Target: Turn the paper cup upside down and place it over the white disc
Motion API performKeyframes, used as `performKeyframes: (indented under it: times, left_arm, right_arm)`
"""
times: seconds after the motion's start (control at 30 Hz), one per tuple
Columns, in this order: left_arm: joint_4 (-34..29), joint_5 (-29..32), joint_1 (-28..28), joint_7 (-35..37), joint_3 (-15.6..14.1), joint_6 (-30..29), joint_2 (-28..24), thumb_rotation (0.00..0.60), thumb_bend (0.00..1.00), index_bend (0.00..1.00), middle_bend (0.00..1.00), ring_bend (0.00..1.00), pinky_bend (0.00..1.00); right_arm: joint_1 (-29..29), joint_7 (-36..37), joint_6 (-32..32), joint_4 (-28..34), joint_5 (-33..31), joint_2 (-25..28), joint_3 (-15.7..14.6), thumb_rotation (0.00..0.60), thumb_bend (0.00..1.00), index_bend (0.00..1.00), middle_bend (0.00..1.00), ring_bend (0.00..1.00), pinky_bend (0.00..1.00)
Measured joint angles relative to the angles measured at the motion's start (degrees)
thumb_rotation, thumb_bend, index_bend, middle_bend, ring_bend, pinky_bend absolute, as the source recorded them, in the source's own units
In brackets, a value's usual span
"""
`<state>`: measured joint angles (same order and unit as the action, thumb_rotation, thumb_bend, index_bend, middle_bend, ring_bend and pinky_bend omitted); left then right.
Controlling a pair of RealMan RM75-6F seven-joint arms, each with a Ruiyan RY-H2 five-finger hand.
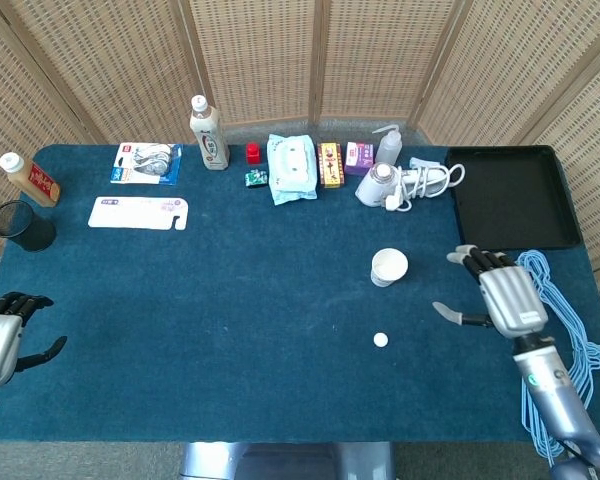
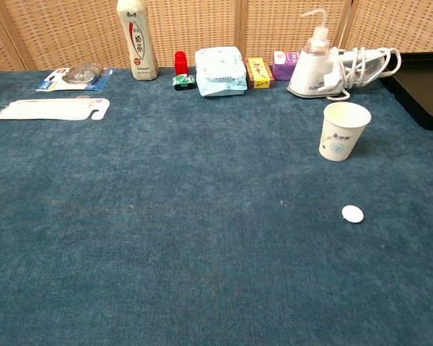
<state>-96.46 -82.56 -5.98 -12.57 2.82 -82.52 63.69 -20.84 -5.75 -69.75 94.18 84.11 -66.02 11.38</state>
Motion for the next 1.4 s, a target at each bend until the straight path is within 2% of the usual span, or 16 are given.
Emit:
performKeyframes:
  times: [0.07,0.13,0.17,0.2,0.27,0.3,0.37,0.87,1.17,1.4]
  left_arm:
    - [0.2,0.4,-0.1,-0.1,0.0,0.4,0.1,0.339,0.23,0.33,0.39,0.26,0.30]
    - [0.4,0.7,-0.3,-0.1,0.1,0.7,0.3,0.347,0.23,0.33,0.39,0.26,0.30]
    - [0.5,0.8,-0.4,-0.1,0.1,0.9,0.4,0.347,0.23,0.33,0.39,0.26,0.30]
    - [0.6,0.9,-0.4,-0.1,0.1,1.0,0.5,0.346,0.23,0.33,0.39,0.26,0.30]
    - [0.8,1.2,-0.7,-0.1,0.2,1.3,0.7,0.344,0.23,0.33,0.39,0.26,0.30]
    - [0.9,1.3,-0.7,-0.1,0.2,1.4,0.8,0.344,0.23,0.33,0.39,0.26,0.30]
    - [1.1,1.5,-1.0,-0.1,0.3,1.7,0.9,0.343,0.23,0.33,0.40,0.26,0.30]
    - [2.2,2.1,-2.2,0.1,0.6,3.0,2.0,0.345,0.23,0.33,0.39,0.26,0.30]
    - [2.8,2.5,-2.3,0.5,0.5,3.2,2.3,0.343,0.23,0.33,0.39,0.26,0.30]
    - [3.2,2.3,-2.5,1.0,0.4,3.3,2.6,0.341,0.23,0.33,0.39,0.26,0.30]
  right_arm:
    - [-1.7,-0.3,2.4,-0.3,-1.2,-0.5,0.5,0.114,0.25,0.24,0.21,0.28,0.28]
    - [-3.5,-0.8,4.6,-0.7,-2.3,-1.1,1.0,0.170,0.25,0.23,0.20,0.27,0.28]
    - [-4.2,-0.9,5.5,-0.9,-2.7,-1.4,1.2,0.244,0.25,0.22,0.20,0.26,0.29]
    - [-4.8,-0.9,6.3,-1.0,-3.1,-1.6,1.3,0.345,0.25,0.21,0.20,0.25,0.29]
    - [-6.4,-1.1,8.1,-1.4,-3.9,-2.2,1.7,0.488,0.25,0.19,0.20,0.24,0.29]
    - [-7.0,-1.4,8.7,-1.7,-4.2,-2.5,1.8,0.548,0.25,0.18,0.20,0.23,0.30]
    - [-8.4,-2.7,9.7,-2.3,-5.1,-3.2,2.0,0.594,0.26,0.17,0.20,0.23,0.30]
    - [-16.0,-9.9,17.8,-3.6,-17.1,-7.0,3.9,0.600,0.25,0.20,0.20,0.22,0.28]
    - [-19.2,-14.3,19.6,-2.9,-23.0,-7.9,3.7,0.600,0.25,0.28,0.19,0.20,0.15]
    - [-20.9,-18.2,19.7,-2.0,-27.3,-8.6,2.5,0.600,0.25,0.29,0.18,0.18,0.14]
